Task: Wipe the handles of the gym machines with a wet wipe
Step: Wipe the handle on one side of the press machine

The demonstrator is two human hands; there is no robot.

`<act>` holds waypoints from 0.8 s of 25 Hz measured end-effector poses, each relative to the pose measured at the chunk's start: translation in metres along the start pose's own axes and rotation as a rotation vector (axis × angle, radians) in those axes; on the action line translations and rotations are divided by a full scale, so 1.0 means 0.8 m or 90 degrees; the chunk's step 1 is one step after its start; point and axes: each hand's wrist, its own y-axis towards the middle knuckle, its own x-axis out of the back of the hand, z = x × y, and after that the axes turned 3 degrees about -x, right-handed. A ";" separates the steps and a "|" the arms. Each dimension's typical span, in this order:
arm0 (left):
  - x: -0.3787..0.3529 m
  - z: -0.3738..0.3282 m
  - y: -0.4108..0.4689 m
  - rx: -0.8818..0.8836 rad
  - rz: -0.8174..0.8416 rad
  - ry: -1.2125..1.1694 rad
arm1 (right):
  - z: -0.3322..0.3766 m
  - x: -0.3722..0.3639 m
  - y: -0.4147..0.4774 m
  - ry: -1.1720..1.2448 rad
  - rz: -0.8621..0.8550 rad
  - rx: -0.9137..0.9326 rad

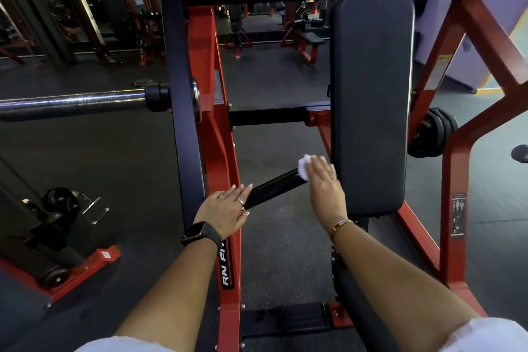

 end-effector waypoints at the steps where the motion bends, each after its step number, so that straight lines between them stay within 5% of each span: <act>1: 0.000 -0.001 0.000 0.008 0.005 0.000 | -0.005 0.003 0.002 0.035 -0.007 -0.063; 7: -0.002 -0.001 0.002 0.007 0.009 -0.011 | 0.020 0.016 -0.014 0.285 0.032 -0.210; 15: -0.001 0.001 0.003 0.013 0.023 -0.017 | 0.023 0.010 0.032 0.401 0.140 -0.305; 20: -0.004 0.003 0.001 -0.004 0.004 -0.021 | 0.035 -0.001 0.008 0.402 0.026 -0.419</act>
